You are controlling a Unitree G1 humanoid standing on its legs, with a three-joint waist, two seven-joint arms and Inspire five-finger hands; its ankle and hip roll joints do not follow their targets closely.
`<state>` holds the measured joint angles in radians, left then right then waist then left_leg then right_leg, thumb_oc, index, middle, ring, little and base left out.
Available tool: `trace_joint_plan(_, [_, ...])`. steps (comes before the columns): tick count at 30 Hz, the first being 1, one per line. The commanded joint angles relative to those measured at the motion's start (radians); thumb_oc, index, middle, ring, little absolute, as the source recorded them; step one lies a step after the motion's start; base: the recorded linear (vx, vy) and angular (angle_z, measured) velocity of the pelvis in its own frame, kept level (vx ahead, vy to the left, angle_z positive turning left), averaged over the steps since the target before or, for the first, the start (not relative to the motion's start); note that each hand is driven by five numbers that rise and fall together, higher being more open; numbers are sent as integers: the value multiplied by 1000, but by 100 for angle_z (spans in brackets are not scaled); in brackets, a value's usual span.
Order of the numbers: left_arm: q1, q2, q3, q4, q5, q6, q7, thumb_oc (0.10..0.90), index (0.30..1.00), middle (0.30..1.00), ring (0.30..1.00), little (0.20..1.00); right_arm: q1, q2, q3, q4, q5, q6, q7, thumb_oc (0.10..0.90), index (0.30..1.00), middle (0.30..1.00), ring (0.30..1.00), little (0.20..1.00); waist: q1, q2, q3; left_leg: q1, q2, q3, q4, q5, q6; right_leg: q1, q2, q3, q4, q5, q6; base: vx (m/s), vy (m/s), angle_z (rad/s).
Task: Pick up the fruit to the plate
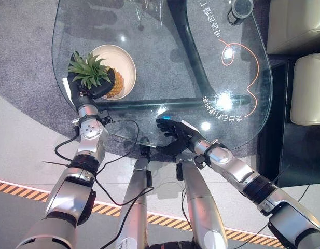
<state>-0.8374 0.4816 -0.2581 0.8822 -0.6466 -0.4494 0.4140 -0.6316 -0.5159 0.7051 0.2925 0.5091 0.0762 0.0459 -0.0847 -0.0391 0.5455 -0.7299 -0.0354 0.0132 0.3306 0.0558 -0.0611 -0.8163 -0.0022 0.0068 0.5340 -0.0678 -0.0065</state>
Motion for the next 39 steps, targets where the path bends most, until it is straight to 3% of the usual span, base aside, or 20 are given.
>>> trace_joint_plan(1, [40,47,74,44,-32,33,3,800,900,900,900,900,45,8,-29,-152,10,-51,2,800,900,900,900,900,-14,13,-26,-6,-54,4,97,-64,2,66,-15,-15,-153,70,43,0,0,0])
trace_joint_plan(8, [50,59,75,91,-82,128,-26,800,900,900,900,900,43,-2,-28,-174,23,-39,-6,800,900,900,900,900,-17,14,-26,17,-54,8,87,-62,5,93,-14,-12,-165,70,43,0,0,0])
trace_joint_plan(15, [57,78,87,81,-81,58,-25,800,900,900,900,900,44,-14,-24,-188,35,-37,-14,800,900,900,900,900,-18,15,-26,43,-51,11,82,-65,5,118,-15,-6,-172,68,43,0,0,0])
trace_joint_plan(20, [71,89,80,-23,-38,1,-18,800,900,900,900,900,66,-17,-37,-202,26,-39,-20,800,900,900,900,900,-13,21,-26,70,-50,8,79,-73,8,145,-15,-4,-172,61,41,0,0,0])
trace_joint_plan(28, [102,94,80,-166,23,30,-21,800,900,900,900,900,100,-13,-76,-221,-2,-30,-12,800,900,900,900,900,-10,32,-26,87,-51,5,74,-70,13,166,-17,-6,-176,60,36,-4,-12,0])
trace_joint_plan(39, [185,88,78,-204,5,111,-90,800,900,900,900,900,140,-14,-103,-235,-26,-42,-2,800,900,900,900,900,-7,39,-26,125,-50,2,56,-68,13,207,-14,-10,-183,48,31,-9,-37,-1])
